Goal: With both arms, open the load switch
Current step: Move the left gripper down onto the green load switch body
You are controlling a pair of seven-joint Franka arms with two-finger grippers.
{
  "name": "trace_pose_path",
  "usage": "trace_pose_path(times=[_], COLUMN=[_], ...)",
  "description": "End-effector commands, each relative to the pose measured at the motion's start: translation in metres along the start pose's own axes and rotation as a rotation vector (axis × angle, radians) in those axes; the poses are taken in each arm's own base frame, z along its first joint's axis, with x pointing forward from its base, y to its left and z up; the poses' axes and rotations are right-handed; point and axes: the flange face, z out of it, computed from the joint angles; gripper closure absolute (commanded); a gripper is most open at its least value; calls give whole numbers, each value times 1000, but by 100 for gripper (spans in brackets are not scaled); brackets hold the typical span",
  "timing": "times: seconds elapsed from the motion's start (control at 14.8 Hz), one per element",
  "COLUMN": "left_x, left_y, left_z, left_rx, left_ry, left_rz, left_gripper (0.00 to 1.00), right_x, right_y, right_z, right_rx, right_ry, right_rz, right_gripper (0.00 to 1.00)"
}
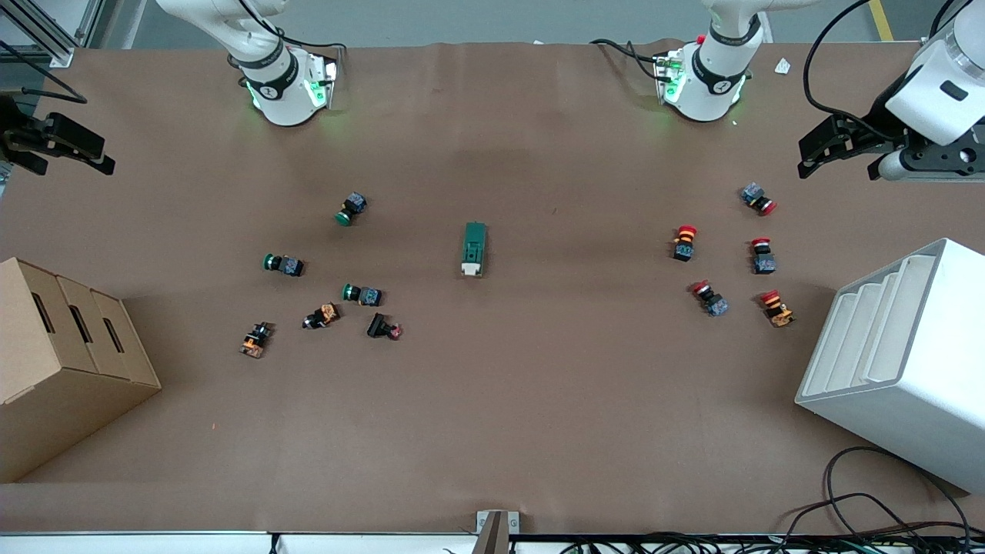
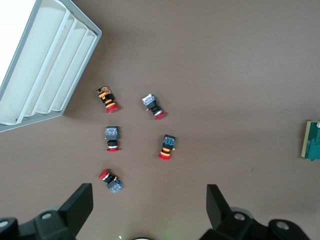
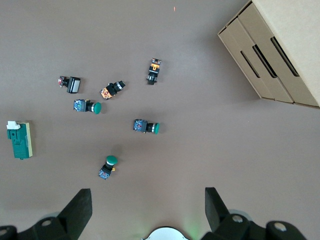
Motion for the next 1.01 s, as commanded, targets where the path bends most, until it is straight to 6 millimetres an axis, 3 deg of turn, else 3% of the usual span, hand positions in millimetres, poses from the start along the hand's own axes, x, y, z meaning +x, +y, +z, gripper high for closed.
trace_pose_path(times=[0.0,0.2,0.4,0.61,0.67,0.81,0.94], left_x=[9,22,32,34,24,10,-11], left_y=[2,30,87,167,202,267,323], left_z=[-2,-4,21,67,76,107,135], left_rx=[1,-9,-18,-36,-41,-47,-29], left_ry=[-3,6,-23,-55,-61,-69,-47], left_rz=[5,35,48,61,69,-11,-46], left_gripper=[0,0,0,0,0,0,0], right_x=[-4,-5,-5,-3,-2,5,21], right_y=[-1,-2,-2,0,-3,-2,3], right_z=[1,1,-2,-10,-9,2,24], right_rx=[-2,-2,-4,-4,-5,-7,-8], right_ry=[2,0,3,17,14,-7,-49], right_rz=[2,-1,-1,6,5,12,18], right_gripper=[0,0,0,0,0,0,0])
